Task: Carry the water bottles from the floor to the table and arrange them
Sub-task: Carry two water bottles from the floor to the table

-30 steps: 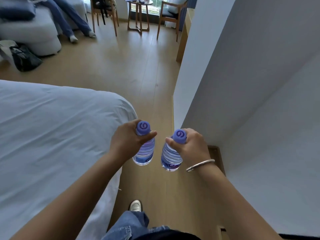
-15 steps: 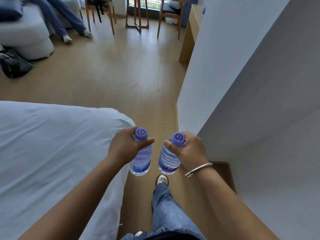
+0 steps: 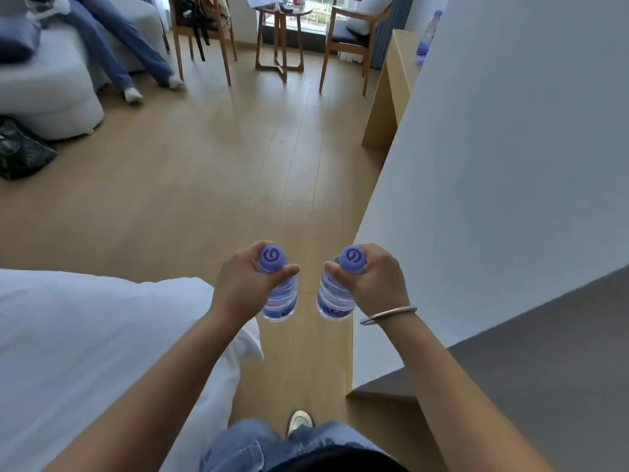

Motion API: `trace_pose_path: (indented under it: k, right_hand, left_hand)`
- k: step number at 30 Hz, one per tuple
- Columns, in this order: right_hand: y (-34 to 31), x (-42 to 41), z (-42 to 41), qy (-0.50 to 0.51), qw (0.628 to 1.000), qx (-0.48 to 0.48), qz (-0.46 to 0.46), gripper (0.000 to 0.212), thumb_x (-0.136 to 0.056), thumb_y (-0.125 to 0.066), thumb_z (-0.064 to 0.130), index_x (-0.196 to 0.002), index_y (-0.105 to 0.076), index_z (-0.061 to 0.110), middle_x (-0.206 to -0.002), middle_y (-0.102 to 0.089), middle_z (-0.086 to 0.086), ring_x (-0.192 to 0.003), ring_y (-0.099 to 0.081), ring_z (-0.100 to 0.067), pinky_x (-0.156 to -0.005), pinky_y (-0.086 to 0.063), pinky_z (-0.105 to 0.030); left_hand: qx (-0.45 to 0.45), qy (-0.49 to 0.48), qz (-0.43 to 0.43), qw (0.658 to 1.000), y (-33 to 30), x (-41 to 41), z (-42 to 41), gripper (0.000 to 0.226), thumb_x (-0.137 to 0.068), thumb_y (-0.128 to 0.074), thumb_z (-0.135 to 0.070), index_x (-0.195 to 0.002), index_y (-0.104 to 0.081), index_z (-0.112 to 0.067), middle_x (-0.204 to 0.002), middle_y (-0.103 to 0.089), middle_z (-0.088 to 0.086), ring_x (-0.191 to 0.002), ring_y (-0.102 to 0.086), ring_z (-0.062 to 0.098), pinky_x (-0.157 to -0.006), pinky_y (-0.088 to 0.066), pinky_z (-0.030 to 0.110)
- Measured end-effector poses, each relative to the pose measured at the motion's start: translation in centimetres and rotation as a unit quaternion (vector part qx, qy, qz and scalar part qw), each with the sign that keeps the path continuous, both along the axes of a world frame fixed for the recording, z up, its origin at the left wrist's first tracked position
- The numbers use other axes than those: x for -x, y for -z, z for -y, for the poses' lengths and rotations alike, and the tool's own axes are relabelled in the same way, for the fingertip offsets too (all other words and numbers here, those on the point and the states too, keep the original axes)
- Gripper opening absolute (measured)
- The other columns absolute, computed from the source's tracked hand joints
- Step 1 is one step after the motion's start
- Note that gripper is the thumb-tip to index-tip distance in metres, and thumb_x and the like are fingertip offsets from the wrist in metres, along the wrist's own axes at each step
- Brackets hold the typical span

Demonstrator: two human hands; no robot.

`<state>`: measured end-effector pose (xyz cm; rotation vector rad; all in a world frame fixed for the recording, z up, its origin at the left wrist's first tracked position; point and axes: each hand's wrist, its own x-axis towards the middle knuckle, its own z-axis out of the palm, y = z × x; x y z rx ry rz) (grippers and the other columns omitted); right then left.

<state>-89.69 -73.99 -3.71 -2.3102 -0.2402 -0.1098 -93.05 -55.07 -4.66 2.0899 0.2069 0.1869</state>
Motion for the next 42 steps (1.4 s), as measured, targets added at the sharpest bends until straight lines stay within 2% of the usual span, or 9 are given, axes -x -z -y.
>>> trace_pose_path:
  k: [5,9,13,20,26,29,33,39,42]
  right_hand:
    - [-0.3,-7.0,0.2,0.021,1.0,-0.023,-0.004,0.035,-0.076,-0.072,0.037,-0.082,-0.071,0.003,-0.078,-0.067,-0.014,-0.075,-0.06,-0.028,-0.072,-0.051,-0.04]
    - [0.5,-12.2,-0.6,0.025,0.999,-0.023,-0.013,0.034,-0.077,-0.071,0.036,-0.081,-0.07,0.002,-0.076,-0.066,-0.014,-0.073,-0.059,-0.028,-0.07,-0.051,-0.038]
    - [1.5,-18.3,-2.1,0.038,0.998,-0.034,-0.031,0.035,-0.076,-0.071,0.038,-0.081,-0.07,0.003,-0.076,-0.066,-0.013,-0.072,-0.06,-0.027,-0.069,-0.052,-0.038]
    - [1.1,-32.4,-6.2,0.088,0.994,-0.055,-0.03,0.031,-0.074,-0.073,0.035,-0.08,-0.07,0.004,-0.077,-0.067,-0.012,-0.074,-0.061,-0.026,-0.072,-0.052,-0.042]
    - [-0.5,-43.1,-8.5,0.143,0.987,-0.07,0.001,0.023,-0.073,-0.076,0.028,-0.079,-0.069,0.007,-0.079,-0.067,-0.01,-0.077,-0.06,-0.026,-0.074,-0.052,-0.042]
    - [-0.6,-47.4,-8.7,0.17,0.982,-0.088,-0.003,0.021,-0.073,-0.077,0.028,-0.075,-0.067,0.01,-0.075,-0.066,-0.007,-0.074,-0.061,-0.024,-0.073,-0.053,-0.042]
    - [-0.2,-53.6,-8.1,0.181,0.979,-0.088,-0.021,0.031,-0.073,-0.075,0.032,-0.077,-0.068,0.002,-0.074,-0.066,-0.013,-0.073,-0.06,-0.028,-0.072,-0.052,-0.045]
    - [1.3,-63.7,-5.6,0.199,0.974,-0.102,-0.024,0.03,-0.074,-0.075,0.033,-0.078,-0.069,0.004,-0.076,-0.066,-0.011,-0.074,-0.06,-0.025,-0.071,-0.052,-0.041]
    - [1.3,-70.0,-3.7,0.212,0.971,-0.106,-0.015,0.031,-0.072,-0.075,0.031,-0.075,-0.067,0.002,-0.073,-0.065,-0.012,-0.072,-0.06,-0.027,-0.069,-0.051,-0.041]
  left_hand:
    - [0.016,-0.012,-0.017,1.0,0.2,-7.1,-0.6,0.021,-0.068,-0.079,-0.036,-0.07,-0.059,-0.032,-0.066,-0.063,-0.012,-0.065,-0.058,0.012,-0.065,-0.048,0.029]
    - [0.033,-0.005,-0.02,0.999,0.7,-12.8,-1.4,0.02,-0.069,-0.079,-0.035,-0.071,-0.061,-0.027,-0.065,-0.063,-0.013,-0.061,-0.056,0.003,-0.062,-0.047,0.025]
    - [0.035,0.015,-0.036,0.999,0.9,-20.3,-2.7,0.021,-0.07,-0.079,-0.035,-0.074,-0.062,-0.024,-0.068,-0.066,-0.009,-0.067,-0.061,0.013,-0.067,-0.051,0.034]
    - [0.037,0.065,-0.053,0.996,-0.5,-36.6,-6.3,0.023,-0.068,-0.079,-0.036,-0.076,-0.063,-0.021,-0.072,-0.069,-0.004,-0.074,-0.066,0.02,-0.074,-0.053,0.041]
    - [0.015,0.099,-0.026,0.995,-2.2,-48.9,-8.6,0.02,-0.069,-0.079,-0.033,-0.073,-0.06,-0.028,-0.068,-0.065,-0.011,-0.067,-0.062,0.013,-0.064,-0.048,0.026]
    - [0.017,0.108,-0.028,0.994,-2.0,-53.7,-9.2,0.021,-0.067,-0.08,-0.034,-0.071,-0.059,-0.032,-0.065,-0.065,-0.014,-0.065,-0.061,0.008,-0.064,-0.047,0.025]
    - [0.037,0.119,-0.043,0.991,-0.8,-60.1,-8.9,0.021,-0.068,-0.08,-0.034,-0.071,-0.06,-0.03,-0.064,-0.064,-0.02,-0.057,-0.057,0.0,-0.062,-0.047,0.025]
    - [0.03,0.149,-0.07,0.986,1.2,-70.9,-5.9,0.022,-0.07,-0.079,-0.033,-0.077,-0.06,-0.025,-0.069,-0.065,-0.009,-0.07,-0.063,0.016,-0.067,-0.05,0.032]
    - [0.042,0.164,-0.068,0.983,1.3,-77.1,-3.4,0.024,-0.07,-0.079,-0.027,-0.08,-0.06,-0.017,-0.068,-0.064,-0.008,-0.063,-0.059,0.006,-0.063,-0.048,0.023]
